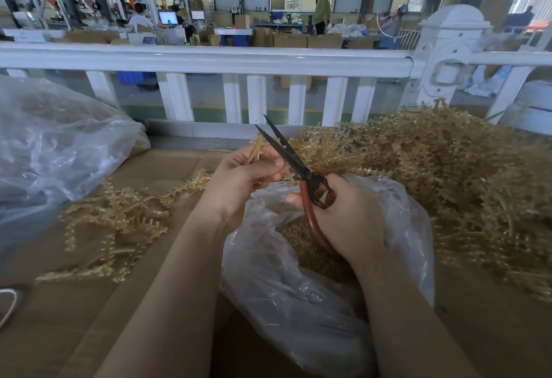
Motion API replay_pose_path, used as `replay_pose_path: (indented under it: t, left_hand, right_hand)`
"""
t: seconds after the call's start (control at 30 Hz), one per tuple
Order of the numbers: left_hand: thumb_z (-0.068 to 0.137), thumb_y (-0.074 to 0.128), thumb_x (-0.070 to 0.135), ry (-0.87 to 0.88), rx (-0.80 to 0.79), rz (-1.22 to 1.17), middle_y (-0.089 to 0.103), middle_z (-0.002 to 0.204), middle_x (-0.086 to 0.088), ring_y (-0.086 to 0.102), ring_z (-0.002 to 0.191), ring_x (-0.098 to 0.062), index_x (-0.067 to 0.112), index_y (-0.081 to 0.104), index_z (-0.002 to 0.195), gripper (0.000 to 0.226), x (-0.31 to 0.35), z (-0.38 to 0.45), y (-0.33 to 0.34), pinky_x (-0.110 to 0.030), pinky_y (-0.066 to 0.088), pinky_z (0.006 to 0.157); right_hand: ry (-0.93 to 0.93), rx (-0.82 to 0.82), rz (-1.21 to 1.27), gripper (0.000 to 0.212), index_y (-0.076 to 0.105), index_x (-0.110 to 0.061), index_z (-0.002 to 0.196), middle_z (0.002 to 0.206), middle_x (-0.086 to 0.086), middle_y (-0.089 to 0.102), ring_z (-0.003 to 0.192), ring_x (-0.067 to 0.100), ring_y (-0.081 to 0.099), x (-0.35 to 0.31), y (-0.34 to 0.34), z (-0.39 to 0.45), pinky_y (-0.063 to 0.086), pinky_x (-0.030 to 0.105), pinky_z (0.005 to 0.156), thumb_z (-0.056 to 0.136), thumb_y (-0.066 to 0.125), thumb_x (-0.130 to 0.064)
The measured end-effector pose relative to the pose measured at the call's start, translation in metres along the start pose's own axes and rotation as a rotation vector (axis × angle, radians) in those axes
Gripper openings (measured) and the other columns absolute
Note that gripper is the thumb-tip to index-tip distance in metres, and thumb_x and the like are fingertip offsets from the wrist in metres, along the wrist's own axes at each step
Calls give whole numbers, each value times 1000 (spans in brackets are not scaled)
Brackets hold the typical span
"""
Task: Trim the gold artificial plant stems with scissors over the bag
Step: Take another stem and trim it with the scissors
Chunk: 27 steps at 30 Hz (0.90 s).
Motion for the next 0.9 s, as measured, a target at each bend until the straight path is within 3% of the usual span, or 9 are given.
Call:
replay_pose_path:
  t: [0.2,0.3,0.4,0.57,0.8,0.9]
  left_hand:
    - [87,68,7,41,-17,53,69,75,4,61,67,-8,19,67,82,13,0,1,0,-16,46,65]
    - [90,64,6,63,18,-25,73,84,-4,63,69,-14,11,70,97,11,1,2,-3,-19,50,68]
    - [91,61,1,122,58,-58,74,82,-4,63,64,-11,9,71,96,14,4,1,-2,-18,50,63]
    - [89,65,0,173,113,-58,75,81,-5,66,68,-11,5,72,95,11,5,2,-5,-20,52,66]
    - [91,63,-2,239,54,6,77,88,-2,71,81,-13,16,75,89,22,10,1,1,-20,53,73]
    - [91,62,-3,247,44,10,76,89,-2,71,83,-14,11,73,93,18,9,2,0,-21,54,75]
  right_hand:
    - [36,9,-10,64,58,-26,72,63,-12,58,61,1,55,7,2,2,50,26,56,66,50,-89]
    - [33,12,5,56,50,-32,66,60,-14,54,58,-1,52,6,1,2,43,21,53,66,52,-88]
    - [34,10,11,50,45,-36,64,60,-17,52,59,-4,50,6,1,1,35,16,53,68,59,-84]
    - [17,25,-15,56,51,-30,65,58,-15,52,55,-2,50,5,-1,2,37,12,50,68,54,-86]
    - [-4,45,-26,63,57,-24,69,61,-12,55,58,1,52,3,-2,2,47,22,53,69,52,-87]
    - [-18,52,-7,54,50,-31,66,59,-16,50,56,-2,48,1,-3,2,39,16,52,69,53,-85]
Point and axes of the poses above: each hand's wrist, its own z-axis towards the middle knuckle, its own y-axis out of the palm, x = y × z, the point moved 7 cm from there along z, towards the middle knuckle
